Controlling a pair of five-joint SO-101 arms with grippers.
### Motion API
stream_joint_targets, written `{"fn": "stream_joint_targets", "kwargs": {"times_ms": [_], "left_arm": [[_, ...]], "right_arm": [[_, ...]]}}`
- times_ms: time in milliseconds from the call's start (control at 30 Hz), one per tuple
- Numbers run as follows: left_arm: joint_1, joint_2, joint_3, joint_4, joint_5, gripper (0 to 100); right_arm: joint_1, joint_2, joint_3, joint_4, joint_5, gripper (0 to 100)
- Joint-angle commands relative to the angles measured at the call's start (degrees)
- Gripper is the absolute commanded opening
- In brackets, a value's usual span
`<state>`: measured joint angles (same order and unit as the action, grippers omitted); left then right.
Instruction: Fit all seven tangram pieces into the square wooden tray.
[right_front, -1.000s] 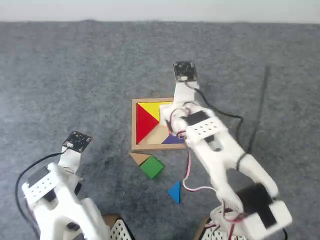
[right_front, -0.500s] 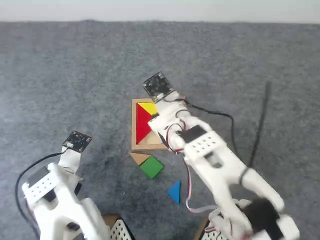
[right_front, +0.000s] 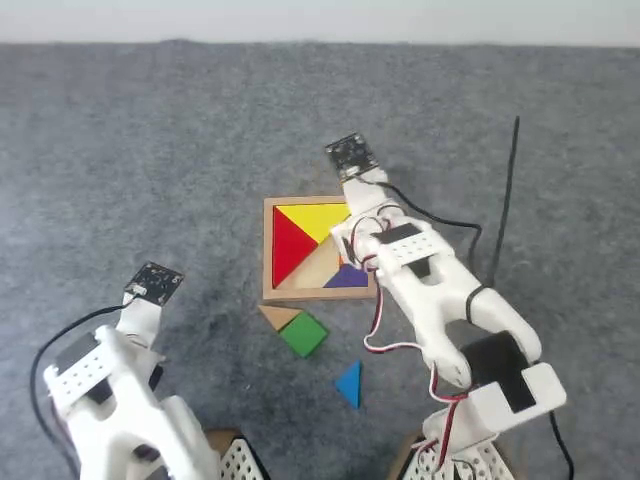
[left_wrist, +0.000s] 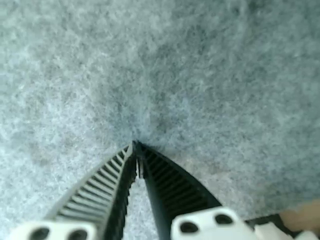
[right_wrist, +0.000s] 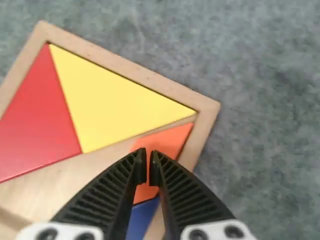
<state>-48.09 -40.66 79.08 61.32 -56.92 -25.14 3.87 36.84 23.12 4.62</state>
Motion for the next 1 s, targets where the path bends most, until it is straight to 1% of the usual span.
{"fn": "stream_joint_targets", "kwargs": {"times_ms": [0,167,233,300,367,467,533,600,667,700,733,800,867,967], "left_arm": [[-1.8,-0.2,0.4,0.4,-0.2,1],[-1.8,-0.2,0.4,0.1,-0.2,1],[-1.8,-0.2,0.4,0.1,-0.1,1],[-1.8,-0.2,0.4,0.0,0.8,1],[-1.8,-0.2,0.6,-1.7,4.0,1],[-1.5,-0.5,0.9,-2.8,7.8,1],[-1.5,-0.5,0.8,-2.8,8.4,1],[-1.8,-0.5,0.8,-3.3,8.5,1],[-1.8,-0.5,0.8,-3.5,8.5,1],[-1.8,-0.5,0.8,-3.5,8.6,1],[-1.8,-0.5,0.8,-3.5,8.9,1],[-1.5,-0.5,0.9,-3.6,8.9,1],[-1.6,-0.5,0.9,-3.6,8.8,1],[-1.3,-0.5,0.9,-4.0,8.7,1]], "right_arm": [[1.9,-1.3,-3.1,0.0,0.8,1.9],[1.0,-9.9,-2.5,3.1,0.8,1.9],[1.7,-15.2,-1.5,6.6,0.9,1.9],[3.6,-20.9,-0.9,13.1,2.9,1.9],[6.8,-26.7,0.1,20.6,8.5,1.9],[14.0,-34.3,3.3,31.4,17.1,1.9],[19.9,-39.3,7.0,38.4,19.9,1.9],[26.2,-44.0,11.9,43.6,21.1,1.9],[33.9,-50.2,18.2,44.5,21.2,0.8],[37.0,-54.3,22.2,43.3,20.7,0.7],[38.5,-58.4,27.1,40.8,19.3,0.9],[39.6,-66.9,38.1,35.2,16.1,0.8],[39.9,-75.7,46.1,32.3,15.8,0.8],[40.9,-88.0,49.3,35.7,16.4,0.8]]}}
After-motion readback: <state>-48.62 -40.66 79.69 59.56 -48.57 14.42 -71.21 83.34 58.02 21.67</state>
